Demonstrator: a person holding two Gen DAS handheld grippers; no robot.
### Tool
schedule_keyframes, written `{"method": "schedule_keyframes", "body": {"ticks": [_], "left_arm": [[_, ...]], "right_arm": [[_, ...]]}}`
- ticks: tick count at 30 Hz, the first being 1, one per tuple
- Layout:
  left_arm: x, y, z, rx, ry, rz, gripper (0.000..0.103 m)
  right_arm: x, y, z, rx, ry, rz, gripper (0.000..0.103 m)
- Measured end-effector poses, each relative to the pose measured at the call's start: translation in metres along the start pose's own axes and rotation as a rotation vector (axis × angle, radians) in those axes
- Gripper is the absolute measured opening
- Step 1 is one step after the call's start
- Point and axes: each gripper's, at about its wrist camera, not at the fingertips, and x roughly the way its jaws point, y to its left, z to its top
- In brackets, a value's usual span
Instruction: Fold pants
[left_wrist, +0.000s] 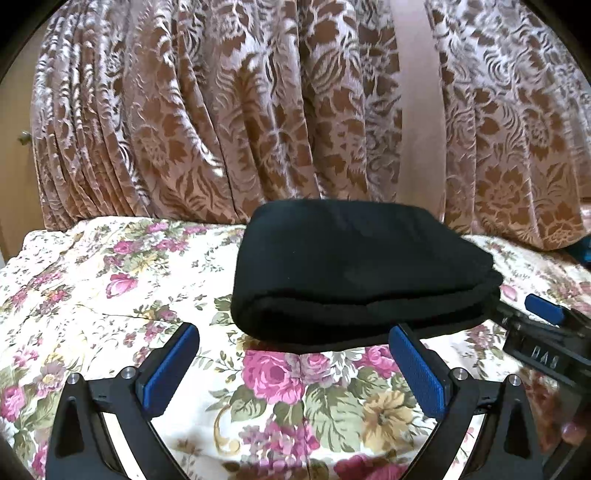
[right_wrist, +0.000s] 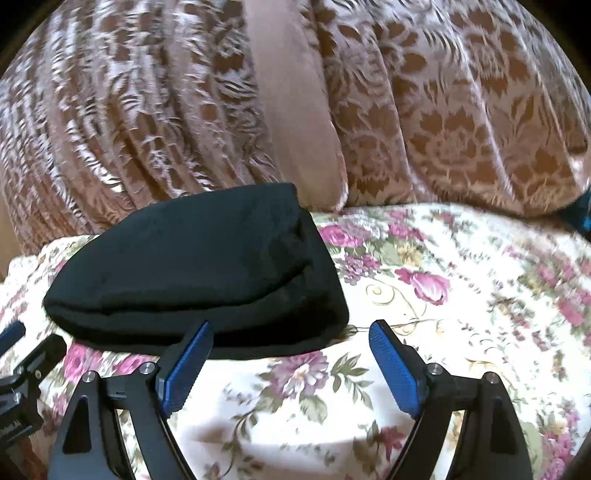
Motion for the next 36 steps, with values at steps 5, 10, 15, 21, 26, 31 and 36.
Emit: {"method": "schedule_keyframes", "body": {"ticks": [5, 10, 15, 21, 26, 31, 36], "left_arm": [[-0.021, 0.006, -0.004, -0.033, -0.070, 0.037, 0.103], [-0.025, 0.008, -0.009, -0.043, -0.042, 0.063, 0.103], [-0.024, 0.010, -0.016, -0.059, -0.005, 0.070, 0.103], [-0.028, 0.013, -0.018, -0.071, -0.013, 0.065, 0.103], [-0.026, 0.015, -0.019, -0.080, -0.007, 0.066, 0.101], [-0.026, 0.012, -0.019, -0.064, -0.011, 0.063, 0.101], [-0.027, 0.011, -0.019, -0.058, -0.016, 0.060, 0.100]], "right_arm": [[-0.026, 0.016, -0.010, -0.059, -0.047, -0.008, 0.088], [-0.041, 0.016, -0.016, -0.043, -0.077, -0.020, 0.088], [-0.048, 0.013, -0.021, -0.032, -0.085, -0.018, 0.088], [-0.051, 0.011, -0.024, -0.027, -0.090, -0.019, 0.088], [-0.049, 0.007, -0.025, -0.009, -0.083, -0.016, 0.088], [-0.048, 0.009, -0.026, -0.024, -0.086, -0.020, 0.088], [-0.049, 0.014, -0.027, -0.048, -0.089, -0.028, 0.088]]}}
